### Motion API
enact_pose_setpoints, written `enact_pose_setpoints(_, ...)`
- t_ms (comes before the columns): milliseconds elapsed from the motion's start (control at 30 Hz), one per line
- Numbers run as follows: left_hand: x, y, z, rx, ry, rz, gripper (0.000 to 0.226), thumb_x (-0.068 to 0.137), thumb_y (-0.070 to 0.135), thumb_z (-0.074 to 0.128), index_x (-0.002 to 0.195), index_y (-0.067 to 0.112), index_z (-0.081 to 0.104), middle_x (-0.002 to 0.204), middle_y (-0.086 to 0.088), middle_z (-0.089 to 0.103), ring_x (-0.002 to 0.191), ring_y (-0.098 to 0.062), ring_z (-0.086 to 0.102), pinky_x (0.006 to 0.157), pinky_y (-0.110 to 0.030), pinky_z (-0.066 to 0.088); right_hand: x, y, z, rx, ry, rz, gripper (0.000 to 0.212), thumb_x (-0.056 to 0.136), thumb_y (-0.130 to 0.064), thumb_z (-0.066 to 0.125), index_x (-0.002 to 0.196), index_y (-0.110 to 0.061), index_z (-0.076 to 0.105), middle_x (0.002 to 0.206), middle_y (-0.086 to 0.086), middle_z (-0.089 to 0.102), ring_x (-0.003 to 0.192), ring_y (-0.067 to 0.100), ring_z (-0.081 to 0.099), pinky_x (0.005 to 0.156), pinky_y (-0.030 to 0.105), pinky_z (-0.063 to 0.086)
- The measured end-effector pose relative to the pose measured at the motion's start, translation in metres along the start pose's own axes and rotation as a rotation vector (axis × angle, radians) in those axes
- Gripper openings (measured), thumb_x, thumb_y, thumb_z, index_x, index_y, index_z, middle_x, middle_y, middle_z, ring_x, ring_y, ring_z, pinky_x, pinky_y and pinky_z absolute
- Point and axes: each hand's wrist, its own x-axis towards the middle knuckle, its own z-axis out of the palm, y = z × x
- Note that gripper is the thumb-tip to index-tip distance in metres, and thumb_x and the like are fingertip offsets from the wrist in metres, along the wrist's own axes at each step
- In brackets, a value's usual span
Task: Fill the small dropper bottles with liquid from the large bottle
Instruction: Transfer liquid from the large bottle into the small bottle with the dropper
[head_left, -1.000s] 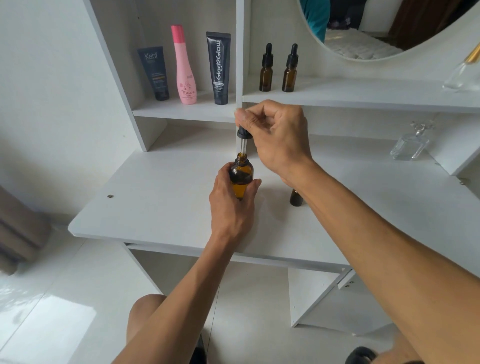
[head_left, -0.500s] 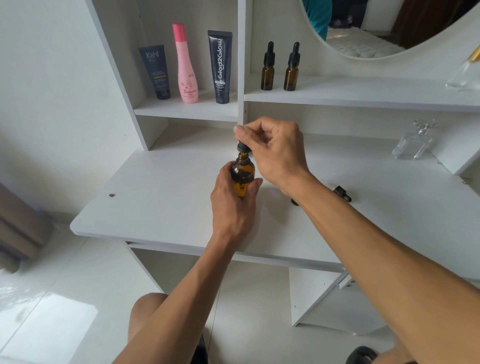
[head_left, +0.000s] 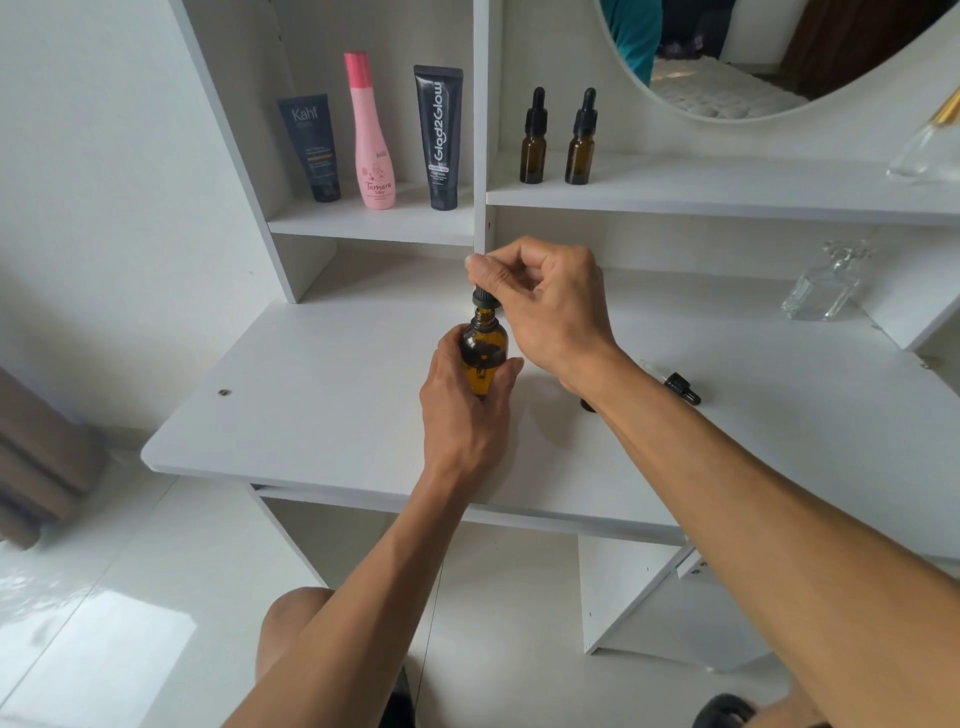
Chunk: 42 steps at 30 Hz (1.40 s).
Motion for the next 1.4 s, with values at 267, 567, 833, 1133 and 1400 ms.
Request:
enact_pose_setpoints(267, 0.000, -0.003, 0.001, 0.000, 0.006, 0.013, 0.044, 0.093, 0.032, 0.074, 0.131, 0.023, 0.053, 0.113, 0.006, 0.067, 0.100, -0.017, 0.066, 0.090, -0.045, 0.056, -0.001, -0.002, -0.003, 0.040, -0.008, 0.039, 0.023, 0.089, -0.032, 0.075, 0.091, -0.010, 0.077, 0.082, -0.001, 0.077, 0.079, 0.014, 0.075, 0.079, 0.038, 0.063)
enact_pose_setpoints(567, 0.003, -0.007, 0.002, 0.020, 0.012, 0.018, 0.048, 0.092, 0.031, 0.075, 0.134, 0.021, 0.053, 0.117, 0.005, 0.067, 0.103, -0.016, 0.064, 0.092, -0.037, 0.053, 0.002, -0.014, -0.010, 0.102, 0.012, 0.033, 0.018, 0.087, -0.027, 0.077, 0.090, -0.010, 0.076, 0.079, -0.001, 0.077, 0.070, 0.007, 0.074, 0.079, 0.033, 0.063)
enact_pose_setpoints(833, 0.002, -0.007, 0.002, 0.035, 0.005, 0.018, 0.048, 0.092, 0.031, 0.074, 0.134, 0.022, 0.053, 0.115, 0.008, 0.066, 0.101, -0.012, 0.061, 0.085, -0.021, 0.044, 0.005, -0.023, -0.018, 0.126, 0.071, 0.031, 0.012, 0.087, -0.028, 0.077, 0.088, -0.016, 0.075, 0.078, -0.006, 0.075, 0.073, 0.005, 0.074, 0.070, 0.031, 0.063)
enact_pose_setpoints(1133, 0.001, -0.007, 0.002, 0.058, -0.010, 0.023, 0.048, 0.093, 0.034, 0.073, 0.135, 0.025, 0.052, 0.117, 0.005, 0.067, 0.099, -0.018, 0.065, 0.086, -0.027, 0.049, 0.005, -0.031, -0.031, 0.182, 0.127, 0.012, 0.009, 0.088, -0.027, 0.077, 0.089, -0.018, 0.075, 0.081, -0.005, 0.075, 0.077, 0.009, 0.075, 0.071, 0.035, 0.064)
enact_pose_setpoints(1400, 0.000, -0.006, 0.002, 0.051, -0.010, 0.008, 0.049, 0.093, 0.033, 0.073, 0.136, 0.023, 0.052, 0.116, 0.004, 0.067, 0.101, -0.018, 0.065, 0.088, -0.027, 0.050, 0.011, -0.045, -0.038, 0.225, 0.136, -0.020, 0.007, 0.089, -0.024, 0.076, 0.087, -0.017, 0.073, 0.081, -0.001, 0.076, 0.076, 0.013, 0.076, 0.064, 0.026, 0.062)
